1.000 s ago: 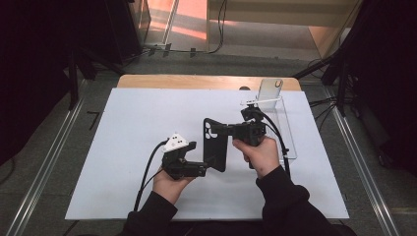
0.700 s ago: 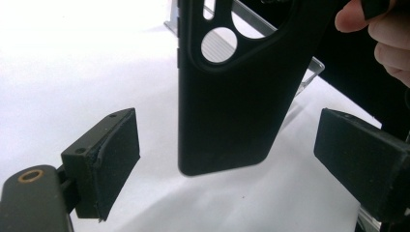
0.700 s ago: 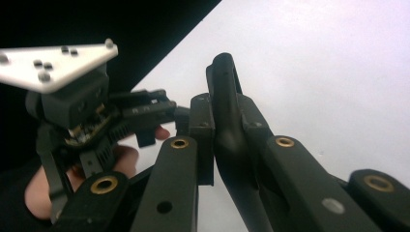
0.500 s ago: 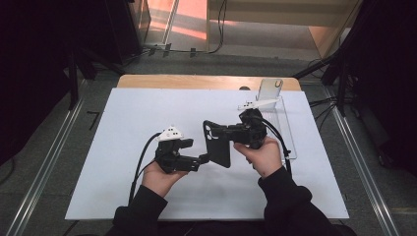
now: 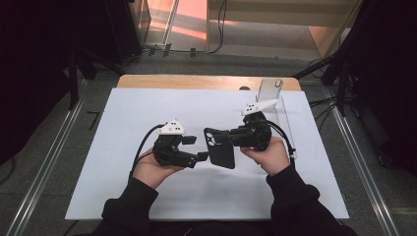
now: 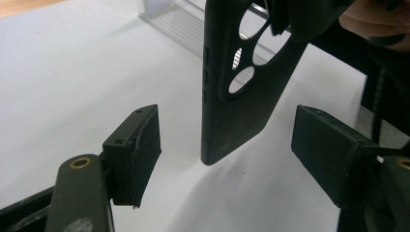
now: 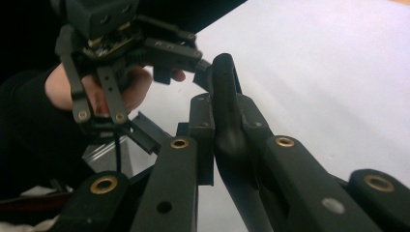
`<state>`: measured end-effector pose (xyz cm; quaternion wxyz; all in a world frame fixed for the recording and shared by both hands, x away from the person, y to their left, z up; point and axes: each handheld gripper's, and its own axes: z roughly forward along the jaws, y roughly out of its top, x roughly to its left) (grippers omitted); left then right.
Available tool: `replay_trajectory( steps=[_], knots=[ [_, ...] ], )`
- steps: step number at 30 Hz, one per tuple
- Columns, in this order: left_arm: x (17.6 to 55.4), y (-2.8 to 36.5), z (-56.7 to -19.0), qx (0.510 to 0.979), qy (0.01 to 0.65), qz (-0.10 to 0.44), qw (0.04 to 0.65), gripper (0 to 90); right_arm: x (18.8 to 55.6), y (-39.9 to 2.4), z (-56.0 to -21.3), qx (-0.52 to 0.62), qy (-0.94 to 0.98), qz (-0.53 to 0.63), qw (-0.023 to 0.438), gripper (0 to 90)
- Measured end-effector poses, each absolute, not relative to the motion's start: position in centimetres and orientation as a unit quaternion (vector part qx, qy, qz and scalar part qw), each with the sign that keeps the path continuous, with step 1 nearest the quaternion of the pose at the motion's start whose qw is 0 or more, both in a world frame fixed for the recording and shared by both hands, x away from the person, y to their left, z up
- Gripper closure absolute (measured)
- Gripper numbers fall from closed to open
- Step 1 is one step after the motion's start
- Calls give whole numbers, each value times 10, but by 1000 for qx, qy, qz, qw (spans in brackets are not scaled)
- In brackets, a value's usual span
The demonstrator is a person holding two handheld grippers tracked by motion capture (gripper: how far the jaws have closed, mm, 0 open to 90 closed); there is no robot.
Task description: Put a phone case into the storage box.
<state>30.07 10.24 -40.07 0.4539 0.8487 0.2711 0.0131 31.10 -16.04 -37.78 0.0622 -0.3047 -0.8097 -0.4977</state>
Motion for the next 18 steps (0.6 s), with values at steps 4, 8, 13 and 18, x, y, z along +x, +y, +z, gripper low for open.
replay_trajectory(
  steps=[4,8,13,18],
  knots=[
    [304,101,-397,861,240,2,448,310,313,-162,-380,-285,-814,-499,79,780],
    [308,101,-393,859,226,-15,460,309,313,-162,-382,-272,-818,-497,97,780],
    [314,101,-392,862,211,-33,460,379,315,-161,-384,-258,-816,-502,123,780],
    [320,101,-394,862,196,-54,463,487,315,-158,-386,-248,-813,-508,140,780]
  ],
)
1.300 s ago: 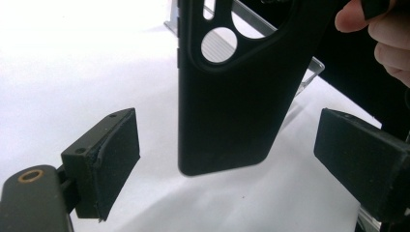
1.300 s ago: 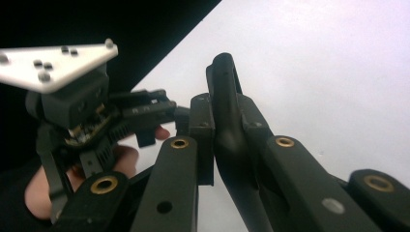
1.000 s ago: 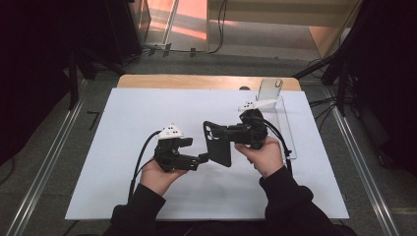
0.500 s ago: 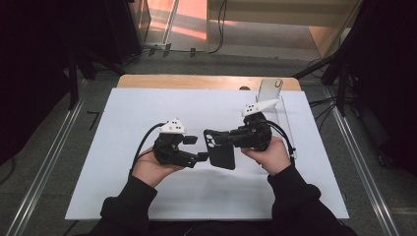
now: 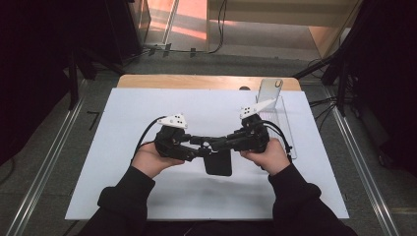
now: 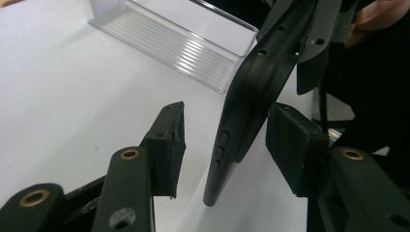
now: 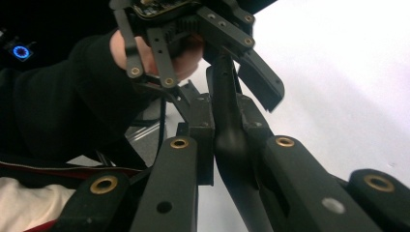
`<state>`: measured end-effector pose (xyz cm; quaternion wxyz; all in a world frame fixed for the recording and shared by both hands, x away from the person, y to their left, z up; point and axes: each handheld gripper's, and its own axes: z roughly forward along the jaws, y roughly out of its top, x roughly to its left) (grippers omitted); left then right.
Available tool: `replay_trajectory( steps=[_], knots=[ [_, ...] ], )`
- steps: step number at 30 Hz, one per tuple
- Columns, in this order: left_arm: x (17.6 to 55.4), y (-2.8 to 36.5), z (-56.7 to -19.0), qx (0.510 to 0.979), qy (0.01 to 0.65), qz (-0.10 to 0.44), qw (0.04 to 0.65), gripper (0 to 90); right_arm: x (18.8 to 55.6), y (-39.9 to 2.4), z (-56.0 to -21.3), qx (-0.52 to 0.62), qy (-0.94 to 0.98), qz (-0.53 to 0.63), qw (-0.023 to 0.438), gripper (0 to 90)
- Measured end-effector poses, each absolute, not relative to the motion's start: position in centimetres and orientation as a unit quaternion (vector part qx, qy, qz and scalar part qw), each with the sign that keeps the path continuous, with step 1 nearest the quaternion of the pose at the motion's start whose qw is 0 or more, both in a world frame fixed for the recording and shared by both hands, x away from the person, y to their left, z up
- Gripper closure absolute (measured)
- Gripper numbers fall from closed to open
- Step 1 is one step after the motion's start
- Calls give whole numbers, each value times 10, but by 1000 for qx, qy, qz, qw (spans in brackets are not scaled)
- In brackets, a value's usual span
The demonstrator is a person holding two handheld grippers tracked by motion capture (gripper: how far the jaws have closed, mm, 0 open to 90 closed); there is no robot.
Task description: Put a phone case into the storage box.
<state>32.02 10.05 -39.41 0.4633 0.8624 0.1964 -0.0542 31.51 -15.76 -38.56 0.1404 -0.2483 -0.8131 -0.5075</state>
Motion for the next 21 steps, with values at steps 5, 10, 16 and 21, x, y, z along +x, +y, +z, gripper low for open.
replay_trajectory(
  steps=[5,10,16,21],
  knots=[
    [321,100,-397,870,161,-76,461,670,317,-156,-388,-245,-810,-510,153,779],
    [324,104,-397,863,160,-103,468,760,319,-159,-390,-248,-801,-522,156,709],
    [323,106,-393,864,176,-114,458,771,317,-158,-389,-255,-796,-534,124,435],
    [324,112,-385,865,210,-104,443,771,316,-160,-387,-289,-785,-543,79,320]
  ],
)
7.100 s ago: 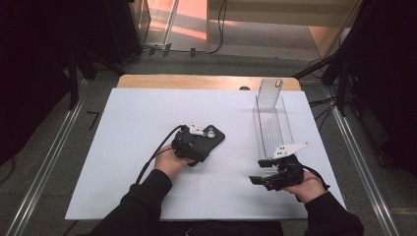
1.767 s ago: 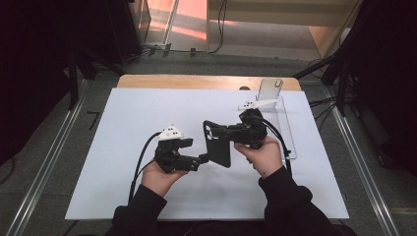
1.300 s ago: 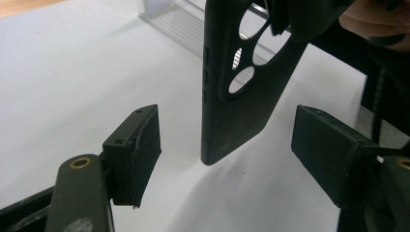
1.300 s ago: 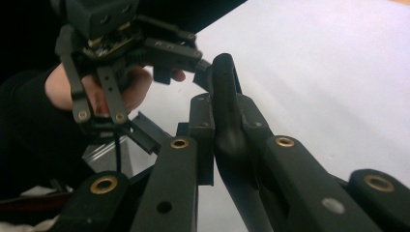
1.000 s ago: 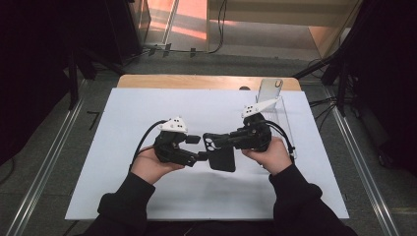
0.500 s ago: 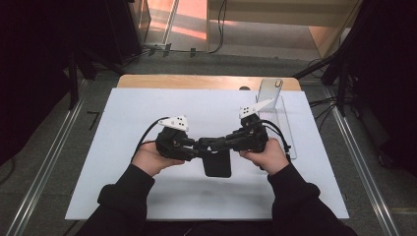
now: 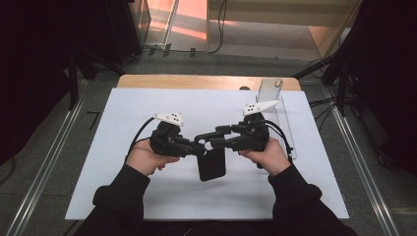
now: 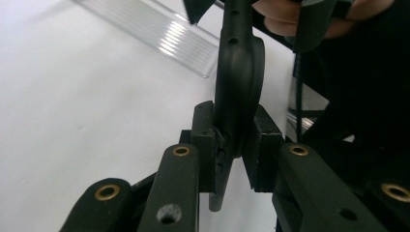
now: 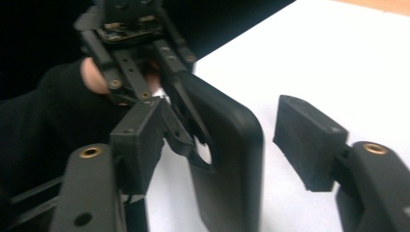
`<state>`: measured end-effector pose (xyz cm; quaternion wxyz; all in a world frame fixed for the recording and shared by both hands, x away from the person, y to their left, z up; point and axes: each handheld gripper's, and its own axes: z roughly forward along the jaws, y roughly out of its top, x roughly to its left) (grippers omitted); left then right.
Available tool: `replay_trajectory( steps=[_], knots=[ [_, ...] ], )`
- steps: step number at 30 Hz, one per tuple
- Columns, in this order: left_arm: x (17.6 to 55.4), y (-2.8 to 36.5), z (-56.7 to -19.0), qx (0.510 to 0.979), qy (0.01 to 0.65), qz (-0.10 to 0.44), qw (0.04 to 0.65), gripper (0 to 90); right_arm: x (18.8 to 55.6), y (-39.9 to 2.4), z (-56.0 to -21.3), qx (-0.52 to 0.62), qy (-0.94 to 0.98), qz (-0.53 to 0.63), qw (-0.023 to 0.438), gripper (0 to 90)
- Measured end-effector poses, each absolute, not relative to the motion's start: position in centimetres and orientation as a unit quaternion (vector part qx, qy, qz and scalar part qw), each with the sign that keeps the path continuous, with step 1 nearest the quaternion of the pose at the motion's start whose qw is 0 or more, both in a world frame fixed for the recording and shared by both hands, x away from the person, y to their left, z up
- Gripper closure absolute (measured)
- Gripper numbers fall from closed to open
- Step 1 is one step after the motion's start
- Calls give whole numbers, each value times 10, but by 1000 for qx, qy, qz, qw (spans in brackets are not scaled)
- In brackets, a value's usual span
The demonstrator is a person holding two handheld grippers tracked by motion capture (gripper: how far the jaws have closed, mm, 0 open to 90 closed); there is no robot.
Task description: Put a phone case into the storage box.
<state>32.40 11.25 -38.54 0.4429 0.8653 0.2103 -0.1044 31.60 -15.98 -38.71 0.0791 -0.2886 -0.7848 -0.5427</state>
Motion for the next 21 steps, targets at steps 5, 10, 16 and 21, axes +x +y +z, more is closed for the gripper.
replay_trajectory(
  steps=[5,10,16,21],
  knots=[
    [324,116,-377,858,263,-67,437,769,312,-157,-388,-302,-791,-532,12,257],
    [325,118,-372,844,310,-43,436,769,307,-149,-391,-291,-799,-526,-6,171],
    [324,118,-368,835,348,-24,426,768,303,-140,-397,-323,-801,-503,-39,0],
    [322,117,-367,830,356,-19,430,767,300,-131,-405,-350,-795,-494,-36,0]
  ],
)
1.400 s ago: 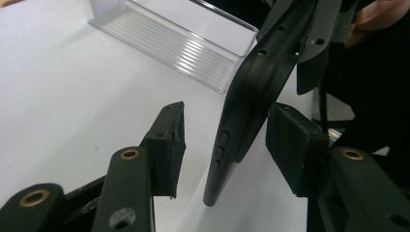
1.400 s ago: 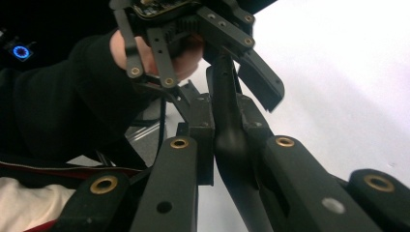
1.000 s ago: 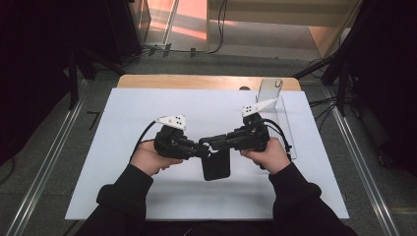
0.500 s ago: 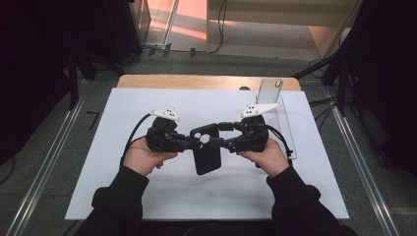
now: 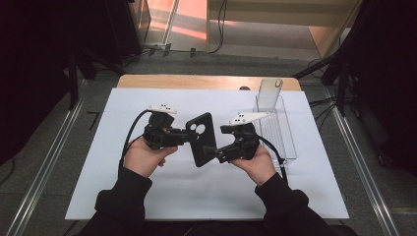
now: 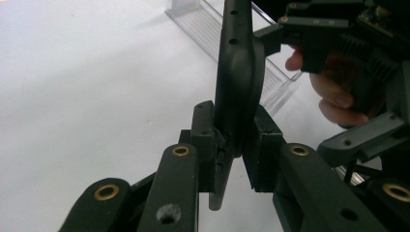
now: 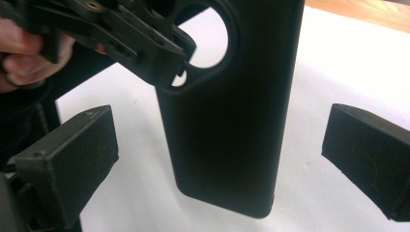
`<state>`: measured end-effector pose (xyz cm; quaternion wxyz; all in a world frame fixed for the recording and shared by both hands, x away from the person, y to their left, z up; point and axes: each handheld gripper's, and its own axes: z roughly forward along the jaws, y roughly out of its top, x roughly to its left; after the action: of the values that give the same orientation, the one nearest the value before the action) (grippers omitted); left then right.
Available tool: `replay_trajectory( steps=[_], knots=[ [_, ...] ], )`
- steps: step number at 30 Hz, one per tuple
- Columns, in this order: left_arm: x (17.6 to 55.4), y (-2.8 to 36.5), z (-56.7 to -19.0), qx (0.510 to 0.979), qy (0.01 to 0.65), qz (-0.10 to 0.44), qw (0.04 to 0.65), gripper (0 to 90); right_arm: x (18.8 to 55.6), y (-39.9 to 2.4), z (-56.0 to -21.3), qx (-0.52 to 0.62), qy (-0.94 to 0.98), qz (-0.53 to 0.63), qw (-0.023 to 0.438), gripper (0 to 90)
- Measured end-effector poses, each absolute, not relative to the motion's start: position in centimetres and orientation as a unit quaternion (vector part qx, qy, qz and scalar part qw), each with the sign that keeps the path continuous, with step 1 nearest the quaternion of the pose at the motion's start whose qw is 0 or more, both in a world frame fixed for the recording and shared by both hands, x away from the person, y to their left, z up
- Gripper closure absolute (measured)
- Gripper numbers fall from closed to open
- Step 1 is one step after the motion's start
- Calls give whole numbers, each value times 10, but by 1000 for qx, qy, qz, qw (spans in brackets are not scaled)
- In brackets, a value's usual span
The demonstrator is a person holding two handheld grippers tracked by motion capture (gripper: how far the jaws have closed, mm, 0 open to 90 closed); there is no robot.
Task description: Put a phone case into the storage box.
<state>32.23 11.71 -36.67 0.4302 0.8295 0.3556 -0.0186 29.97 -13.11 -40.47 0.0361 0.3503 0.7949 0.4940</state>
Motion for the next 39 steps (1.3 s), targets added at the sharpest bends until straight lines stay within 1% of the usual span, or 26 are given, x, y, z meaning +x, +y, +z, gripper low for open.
replay_trajectory(
  steps=[3,8,19,21,23,24,25,27,30,31,34,36,39],
  knots=[
    [322,117,-366,826,365,-16,430,767,296,-126,-409,357,791,494,49,0],
    [320,114,-366,823,379,-16,422,768,291,-114,-414,379,786,480,87,0],
    [313,101,-367,826,376,-5,420,766,293,-98,-423,399,778,475,101,0],
    [312,99,-367,824,376,-6,423,766,293,-98,-424,403,771,482,105,42],
    [311,98,-367,822,377,-9,427,766,294,-98,-424,403,771,481,109,43],
    [311,98,-367,822,377,-9,427,766,294,-97,-425,405,770,480,110,63],
    [311,97,-367,821,377,-8,428,766,294,-97,-425,406,770,479,111,103],
    [310,97,-367,822,376,-9,428,765,293,-97,-426,404,771,478,120,116],
    [310,98,-366,820,375,-9,432,757,293,-98,-426,404,771,479,114,123],
    [310,99,-365,818,375,-6,436,743,293,-98,-425,404,769,482,113,125],
    [311,104,-359,810,382,-12,444,607,295,-101,-425,407,768,482,109,126],
    [310,111,-355,803,381,-16,458,549,297,-103,-426,410,769,479,106,126],
    [310,116,-355,807,370,-16,459,436,300,-107,-427,413,770,475,103,126]
  ],
)
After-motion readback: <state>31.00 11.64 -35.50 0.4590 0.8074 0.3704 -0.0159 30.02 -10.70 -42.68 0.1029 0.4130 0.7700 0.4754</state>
